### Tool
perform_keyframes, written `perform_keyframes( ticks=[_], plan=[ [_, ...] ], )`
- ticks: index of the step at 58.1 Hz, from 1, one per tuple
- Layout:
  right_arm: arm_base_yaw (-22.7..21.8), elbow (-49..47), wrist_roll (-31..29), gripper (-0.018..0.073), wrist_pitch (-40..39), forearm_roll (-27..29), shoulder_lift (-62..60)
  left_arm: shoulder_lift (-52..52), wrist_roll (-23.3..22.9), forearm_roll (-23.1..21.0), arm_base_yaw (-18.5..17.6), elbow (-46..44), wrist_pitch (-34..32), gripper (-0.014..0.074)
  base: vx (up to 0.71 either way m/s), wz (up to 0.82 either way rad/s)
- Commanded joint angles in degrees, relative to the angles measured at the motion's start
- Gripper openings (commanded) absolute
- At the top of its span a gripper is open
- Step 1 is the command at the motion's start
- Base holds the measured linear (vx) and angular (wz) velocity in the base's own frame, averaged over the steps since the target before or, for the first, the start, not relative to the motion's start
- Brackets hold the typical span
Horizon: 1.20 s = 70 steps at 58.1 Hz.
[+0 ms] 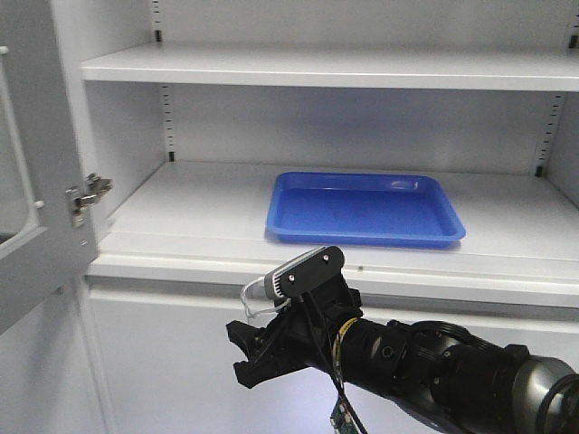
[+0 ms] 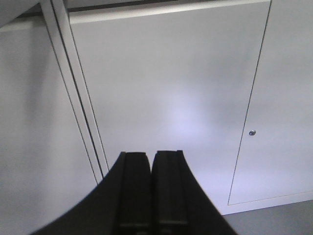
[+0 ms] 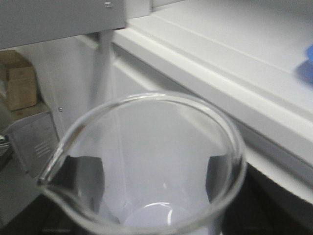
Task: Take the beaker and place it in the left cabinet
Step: 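Extend the right gripper with the beaker over the blue tray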
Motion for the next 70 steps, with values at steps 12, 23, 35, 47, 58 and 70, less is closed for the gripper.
perform_keyframes(
  ticks=[12,23,35,47,58,70],
  plan=[
    [-0.4,-1.9,0.0,0.0226,-3.8,0.6,-2.9,-0.6,-0.1,-0.6,-0.3,-1.1,-4.7,-0.0006,0.23,-0.21],
    [-0.4,-1.9,0.0,0.0226,-3.9,0.6,-2.9,-0.6,-0.1,-0.6,-0.3,-1.1,-4.7,-0.0006,0.20,-0.15],
    [-0.4,-1.9,0.0,0.0226,-3.9,0.6,-2.9,-0.6,-0.1,-0.6,-0.3,-1.1,-4.7,-0.0006,0.16,-0.13],
    [-0.4,-1.9,0.0,0.0226,-3.8,0.6,-2.9,-0.6,-0.1,-0.6,-0.3,-1.1,-4.7,-0.0006,0.11,-0.09],
    [-0.4,-1.9,0.0,0.0226,-3.8,0.6,-2.9,-0.6,-0.1,-0.6,-0.3,-1.1,-4.7,-0.0006,0.06,-0.07],
    [-0.4,-1.9,0.0,0.0226,-4.1,0.6,-2.9,-0.6,-0.1,-0.6,-0.3,-1.1,-4.7,-0.0006,0.02,-0.03]
  ],
)
